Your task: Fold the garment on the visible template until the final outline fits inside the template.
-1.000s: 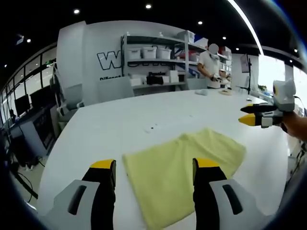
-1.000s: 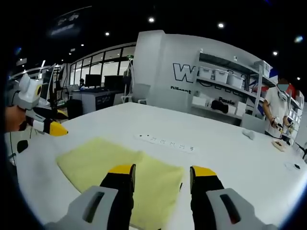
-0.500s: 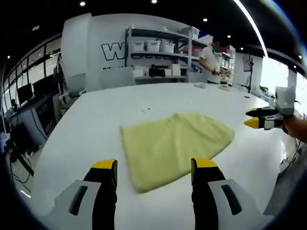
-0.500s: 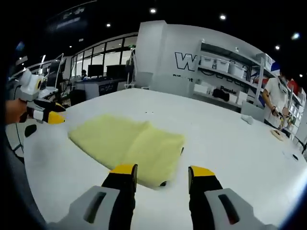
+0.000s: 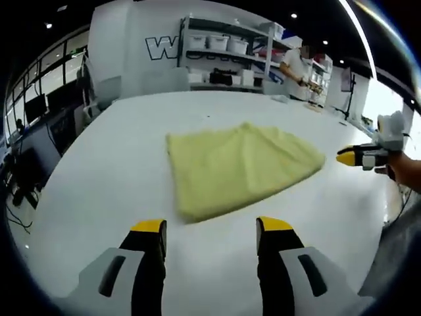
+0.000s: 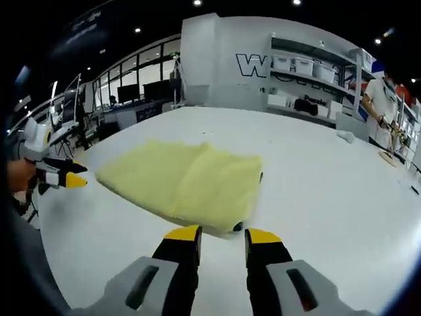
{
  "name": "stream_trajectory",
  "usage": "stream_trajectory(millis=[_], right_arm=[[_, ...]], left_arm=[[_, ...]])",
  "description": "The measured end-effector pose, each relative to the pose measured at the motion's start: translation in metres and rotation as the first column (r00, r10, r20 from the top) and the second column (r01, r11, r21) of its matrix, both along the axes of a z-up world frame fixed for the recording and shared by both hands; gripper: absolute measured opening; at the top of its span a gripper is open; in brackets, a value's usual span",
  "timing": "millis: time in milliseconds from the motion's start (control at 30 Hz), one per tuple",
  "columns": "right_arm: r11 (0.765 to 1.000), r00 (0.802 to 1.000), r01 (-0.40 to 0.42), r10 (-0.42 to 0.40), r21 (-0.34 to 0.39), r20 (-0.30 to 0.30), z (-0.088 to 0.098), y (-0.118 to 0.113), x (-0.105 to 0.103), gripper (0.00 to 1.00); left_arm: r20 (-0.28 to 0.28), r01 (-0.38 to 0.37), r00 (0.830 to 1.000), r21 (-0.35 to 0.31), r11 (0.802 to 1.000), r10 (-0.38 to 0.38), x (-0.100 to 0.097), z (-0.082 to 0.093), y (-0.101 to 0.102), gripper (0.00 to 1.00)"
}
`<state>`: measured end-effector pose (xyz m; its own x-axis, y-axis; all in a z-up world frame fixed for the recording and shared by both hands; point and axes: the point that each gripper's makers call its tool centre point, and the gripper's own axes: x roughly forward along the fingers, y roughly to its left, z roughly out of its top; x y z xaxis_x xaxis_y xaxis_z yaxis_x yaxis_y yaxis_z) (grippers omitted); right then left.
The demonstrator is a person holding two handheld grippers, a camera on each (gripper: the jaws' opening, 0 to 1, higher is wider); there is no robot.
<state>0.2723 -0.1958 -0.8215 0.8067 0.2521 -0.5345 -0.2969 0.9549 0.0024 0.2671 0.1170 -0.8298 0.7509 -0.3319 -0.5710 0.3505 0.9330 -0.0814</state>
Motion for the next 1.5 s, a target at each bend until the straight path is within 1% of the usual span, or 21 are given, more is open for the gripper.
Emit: stream_trajectory(millis=[67,167,300,400,500,600,700,733,867,900,967,1000,1033,1133,1267,1333,1400,1500], right_arm=[[1.0,1.0,0.019,-0.019,0.014,-0.009,-0.003,-0.003,0.004,0.19],[0.999,0.999,0.035,-0.034,0.035,-0.012,-0.006,-0.003,0.01,0.18],[0.998,0.999,0.038,-0.037,0.046,-0.01,-0.008,0.001,0.016,0.17],[0.998,0.999,0.042,-0.041,0.053,-0.009,-0.009,0.003,0.02,0.17],[0.998,0.999,0.042,-0.041,0.054,-0.01,-0.01,0.004,0.021,0.16],[0.997,0.999,0.046,-0.045,0.059,-0.011,-0.013,0.003,0.022,0.15],[0.997,0.999,0.05,-0.049,0.058,-0.009,-0.014,0.002,0.021,0.14],[0.997,0.999,0.049,-0.049,0.053,-0.01,-0.015,0.001,0.02,0.14],[0.997,0.998,0.061,-0.061,0.055,-0.017,-0.018,-0.004,0.02,0.13],[0.996,0.998,0.067,-0.066,0.059,-0.018,-0.018,-0.005,0.019,0.13],[0.996,0.997,0.071,-0.07,0.059,-0.017,-0.018,-0.007,0.02,0.12],[0.996,0.997,0.072,-0.071,0.061,-0.017,-0.018,-0.007,0.02,0.11],[0.995,0.997,0.073,-0.072,0.062,-0.018,-0.018,-0.007,0.02,0.1],[0.993,0.996,0.088,-0.085,0.074,-0.039,-0.025,-0.01,0.023,0.08],[0.99,0.994,0.105,-0.102,0.09,-0.034,-0.024,-0.008,0.026,0.05],[0.992,0.996,0.09,-0.086,0.092,-0.037,-0.023,-0.002,0.027,0.01],[0.999,0.999,0.044,-0.044,0.019,0.001,-0.017,0.003,0.027,0.0],[0.999,1.0,0.029,-0.029,0.025,-0.008,-0.019,0.008,0.026,0.01]], left_arm=[[0.003,-0.006,1.0,-0.001,1.0,0.006,0.005,0.0,0.002,0.49],[0.004,-0.013,1.0,-0.011,1.0,0.013,0.011,-0.002,0.003,0.47],[-0.002,-0.021,1.0,-0.021,1.0,0.021,0.016,-0.005,0.004,0.45],[-0.013,-0.043,0.999,-0.056,0.998,0.042,0.024,-0.008,0.004,0.41],[-0.007,-0.065,0.998,-0.078,0.995,0.064,0.031,-0.007,0.005,0.36],[-0.011,-0.081,0.997,-0.087,0.993,0.08,0.037,-0.008,0.007,0.3],[-0.047,-0.1,0.994,-0.082,0.992,0.097,0.038,-0.015,0.009,0.22],[-0.048,-0.106,0.994,-0.09,0.99,0.102,0.039,-0.016,0.009,0.2],[-0.062,-0.113,0.992,-0.1,0.989,0.107,0.041,-0.02,0.009,0.17],[-0.073,-0.109,0.992,-0.109,0.988,0.101,0.041,-0.022,0.007,0.15],[-0.078,-0.103,0.992,-0.102,0.989,0.096,0.04,-0.024,0.005,0.09],[-0.094,-0.094,0.992,-0.092,0.991,0.086,0.039,-0.027,0.004,0.03],[-0.095,-0.095,0.992,-0.089,0.991,0.086,0.039,-0.028,0.004,0.01],[-0.094,-0.093,0.992,-0.083,0.992,0.086,0.039,-0.027,0.005,0.0],[-0.104,-0.087,0.992,-0.084,0.993,0.078,0.041,-0.027,0.005,0.0],[-0.104,-0.087,0.991,-0.086,0.992,0.078,0.04,-0.027,0.005,0.0],[-0.104,-0.085,0.992,-0.084,0.993,0.076,0.04,-0.027,0.005,0.0],[-0.106,-0.087,0.991,-0.089,0.992,0.077,0.04,-0.027,0.004,0.0]])
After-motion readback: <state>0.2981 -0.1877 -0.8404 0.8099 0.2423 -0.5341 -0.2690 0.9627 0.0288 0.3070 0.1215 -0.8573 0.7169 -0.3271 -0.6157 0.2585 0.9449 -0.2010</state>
